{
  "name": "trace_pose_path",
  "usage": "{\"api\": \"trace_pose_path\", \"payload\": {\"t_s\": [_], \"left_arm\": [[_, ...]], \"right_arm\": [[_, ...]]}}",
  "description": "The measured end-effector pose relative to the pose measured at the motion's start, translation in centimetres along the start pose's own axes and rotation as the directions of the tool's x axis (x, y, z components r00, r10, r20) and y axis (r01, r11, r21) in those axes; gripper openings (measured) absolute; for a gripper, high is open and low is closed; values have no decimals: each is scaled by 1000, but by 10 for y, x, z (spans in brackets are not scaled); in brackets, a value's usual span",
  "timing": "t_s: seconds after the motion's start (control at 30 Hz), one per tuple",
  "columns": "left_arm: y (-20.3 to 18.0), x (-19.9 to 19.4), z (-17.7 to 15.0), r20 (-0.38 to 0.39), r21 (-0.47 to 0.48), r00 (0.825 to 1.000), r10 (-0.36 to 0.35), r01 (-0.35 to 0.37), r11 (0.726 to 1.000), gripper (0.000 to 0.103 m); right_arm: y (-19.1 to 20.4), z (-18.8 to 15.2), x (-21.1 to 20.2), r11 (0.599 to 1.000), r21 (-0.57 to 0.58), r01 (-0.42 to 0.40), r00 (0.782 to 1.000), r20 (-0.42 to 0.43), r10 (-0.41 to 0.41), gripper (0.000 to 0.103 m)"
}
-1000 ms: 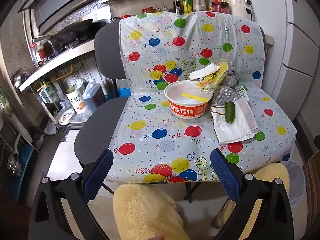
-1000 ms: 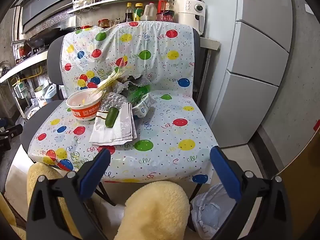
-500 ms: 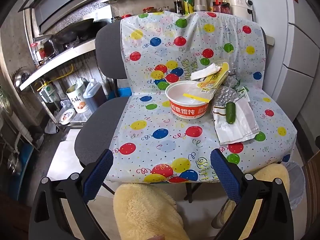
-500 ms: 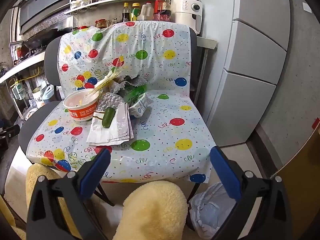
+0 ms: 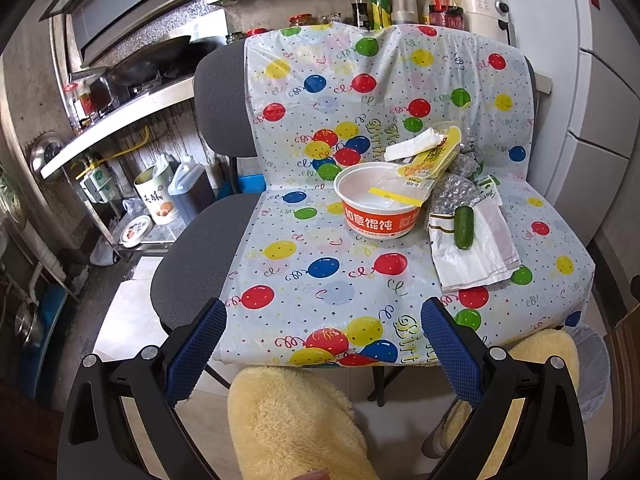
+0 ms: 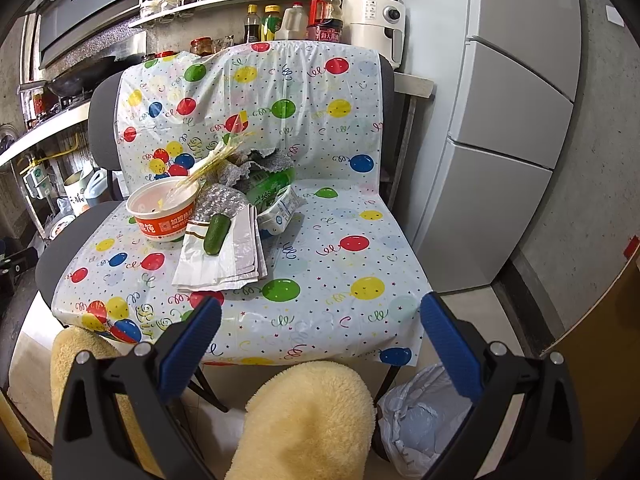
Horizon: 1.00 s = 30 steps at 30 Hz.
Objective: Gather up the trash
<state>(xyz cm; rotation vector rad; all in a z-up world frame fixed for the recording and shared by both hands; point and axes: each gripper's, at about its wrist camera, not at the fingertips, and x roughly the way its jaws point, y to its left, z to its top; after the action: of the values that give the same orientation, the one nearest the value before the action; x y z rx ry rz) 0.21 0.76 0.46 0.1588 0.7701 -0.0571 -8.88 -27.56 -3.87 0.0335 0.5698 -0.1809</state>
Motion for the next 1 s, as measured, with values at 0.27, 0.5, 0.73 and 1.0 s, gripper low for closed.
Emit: {"api": "trace_pose_path", "payload": {"t_s": [0.27,0.5,0.73,1.0], "left_arm": [[0,2,-1,2,-6,1000,5,-5,1000,97],[0,2,-1,3,-7,1000,6,-6,1000,97],[3,1,0,2,-11,1000,5,-5,1000,97],[3,2,1,4,-11,1000,7,-7,1000,97]], "right_arm": [[0,0,0,1000,0,0,1000,0,0,97],[-1,1,1,1000,2,5,1000,-5,-5,97],[-1,1,0,1000,2,5,1000,-5,-5,97],[-1,1,0,1000,1,5,1000,-5,-5,97]]}}
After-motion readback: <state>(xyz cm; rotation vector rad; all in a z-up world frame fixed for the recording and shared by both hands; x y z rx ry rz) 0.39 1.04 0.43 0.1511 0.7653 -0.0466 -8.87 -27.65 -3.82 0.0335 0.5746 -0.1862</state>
